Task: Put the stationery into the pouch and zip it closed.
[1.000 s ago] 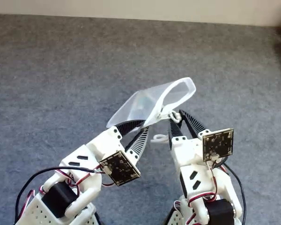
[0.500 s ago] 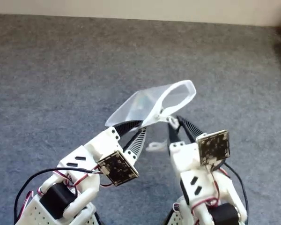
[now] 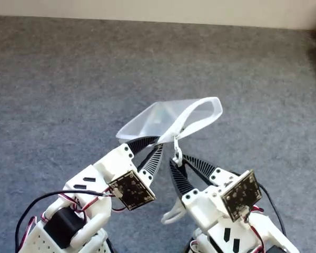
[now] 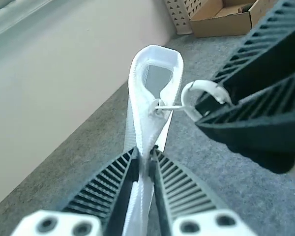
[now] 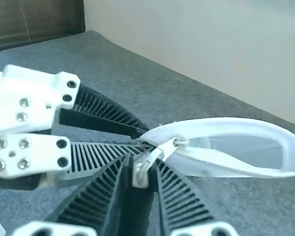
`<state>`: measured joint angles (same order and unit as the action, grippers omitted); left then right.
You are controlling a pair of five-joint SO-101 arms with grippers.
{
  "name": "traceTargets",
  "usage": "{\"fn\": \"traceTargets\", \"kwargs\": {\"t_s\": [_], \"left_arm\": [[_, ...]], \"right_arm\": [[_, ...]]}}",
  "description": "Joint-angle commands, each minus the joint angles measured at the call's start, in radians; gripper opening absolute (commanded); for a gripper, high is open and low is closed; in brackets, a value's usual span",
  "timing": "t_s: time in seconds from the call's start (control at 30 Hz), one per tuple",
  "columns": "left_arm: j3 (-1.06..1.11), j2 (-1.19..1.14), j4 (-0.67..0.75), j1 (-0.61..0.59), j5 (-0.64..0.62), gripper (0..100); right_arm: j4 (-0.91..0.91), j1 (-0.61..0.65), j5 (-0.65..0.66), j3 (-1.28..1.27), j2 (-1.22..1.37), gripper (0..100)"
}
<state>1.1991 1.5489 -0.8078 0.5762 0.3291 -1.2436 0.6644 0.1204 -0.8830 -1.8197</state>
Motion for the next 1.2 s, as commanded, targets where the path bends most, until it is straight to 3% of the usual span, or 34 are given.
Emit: {"fn": "traceTargets", "kwargs": {"t_s": [0.0, 0.37, 0.53, 0.67, 0.83, 1.0, 1.17], "left_arm": [[-0.019, -0.007, -0.043, -0.03, -0.009, 1], [0.013, 0.226, -0.16, -0.058, -0.011, 1], [0.044, 0.274, -0.161, -0.084, -0.011, 1], [0.042, 0.272, -0.161, -0.09, -0.011, 1], [0.045, 0.272, -0.16, -0.09, -0.011, 1], [0.047, 0.272, -0.16, -0.09, -0.011, 1], [0.047, 0.272, -0.16, -0.085, -0.009, 1]], "right_arm": [[0.093, -0.021, -0.023, 0.076, -0.007, 0.5], [0.338, -0.318, -0.17, -0.096, -0.013, 0.5], [0.369, -0.329, -0.169, -0.156, -0.015, 0.5], [0.26, -0.325, -0.109, -0.153, -0.015, 2.2], [0.054, -0.173, -0.095, -0.077, -0.013, 14.6], [-0.022, -0.022, -0.092, -0.031, -0.013, 15.2], [0.025, 0.053, -0.092, -0.056, -0.007, 15.2]]}}
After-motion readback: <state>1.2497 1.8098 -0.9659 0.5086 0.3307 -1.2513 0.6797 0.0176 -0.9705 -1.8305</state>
